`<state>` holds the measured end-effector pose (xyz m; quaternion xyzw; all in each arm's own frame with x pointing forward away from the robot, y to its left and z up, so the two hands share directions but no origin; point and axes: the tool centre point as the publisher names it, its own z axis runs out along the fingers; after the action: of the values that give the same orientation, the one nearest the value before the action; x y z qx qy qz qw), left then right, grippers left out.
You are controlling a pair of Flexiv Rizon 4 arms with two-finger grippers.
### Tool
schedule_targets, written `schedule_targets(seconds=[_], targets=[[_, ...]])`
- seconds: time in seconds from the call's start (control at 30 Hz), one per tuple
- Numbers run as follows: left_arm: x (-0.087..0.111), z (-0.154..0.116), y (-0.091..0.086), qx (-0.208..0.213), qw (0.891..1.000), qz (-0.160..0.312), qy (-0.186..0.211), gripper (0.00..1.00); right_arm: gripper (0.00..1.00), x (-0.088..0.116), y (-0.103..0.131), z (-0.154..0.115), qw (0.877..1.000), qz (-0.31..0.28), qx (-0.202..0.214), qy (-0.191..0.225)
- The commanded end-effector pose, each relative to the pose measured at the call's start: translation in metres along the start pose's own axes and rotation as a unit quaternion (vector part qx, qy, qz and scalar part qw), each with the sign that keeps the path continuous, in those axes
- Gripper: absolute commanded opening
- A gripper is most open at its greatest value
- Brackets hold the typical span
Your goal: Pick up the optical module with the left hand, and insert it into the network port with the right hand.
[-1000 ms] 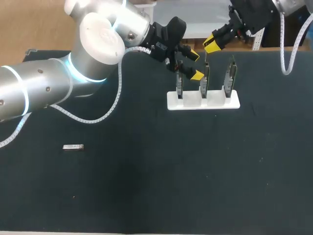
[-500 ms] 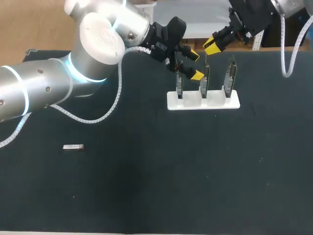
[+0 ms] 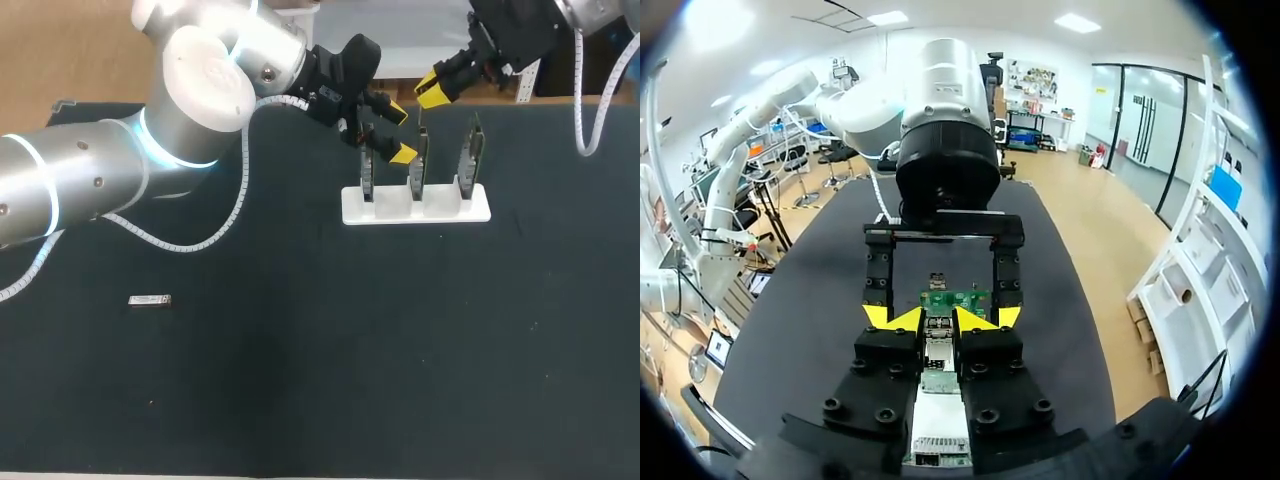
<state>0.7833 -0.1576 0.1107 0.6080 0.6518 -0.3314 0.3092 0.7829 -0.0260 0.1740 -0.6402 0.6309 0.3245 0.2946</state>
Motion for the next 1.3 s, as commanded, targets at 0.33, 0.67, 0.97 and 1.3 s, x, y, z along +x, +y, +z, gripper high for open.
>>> schedule_targets(seconds=[0.33, 0.67, 0.97, 1.3], targets=[[-0.0007, -0.0007, -0.0009, -0.001, 1.0, -0.001, 0.002, 1.0, 0.0, 0.0072, 0.0029, 0.0034, 1.0, 0.01, 0.004, -0.005], [-0.0007, -0.0007, -0.0009, -0.001, 1.0, -0.001, 0.002, 1.0, 0.0, 0.0033, 0.0015, 0.0009, 1.0, 0.0, 0.002, -0.009], [-0.0007, -0.0007, -0.0009, -0.001, 1.0, -0.001, 0.002, 1.0, 0.0, 0.0027, 0.0009, 0.0024, 1.0, -0.006, -0.006, -0.006], [-0.0007, -0.0007, -0.0009, -0.001, 1.0, -0.001, 0.002, 1.0, 0.0, 0.0083, 0.0008, 0.0043, 1.0, 0.004, -0.011, -0.003]])
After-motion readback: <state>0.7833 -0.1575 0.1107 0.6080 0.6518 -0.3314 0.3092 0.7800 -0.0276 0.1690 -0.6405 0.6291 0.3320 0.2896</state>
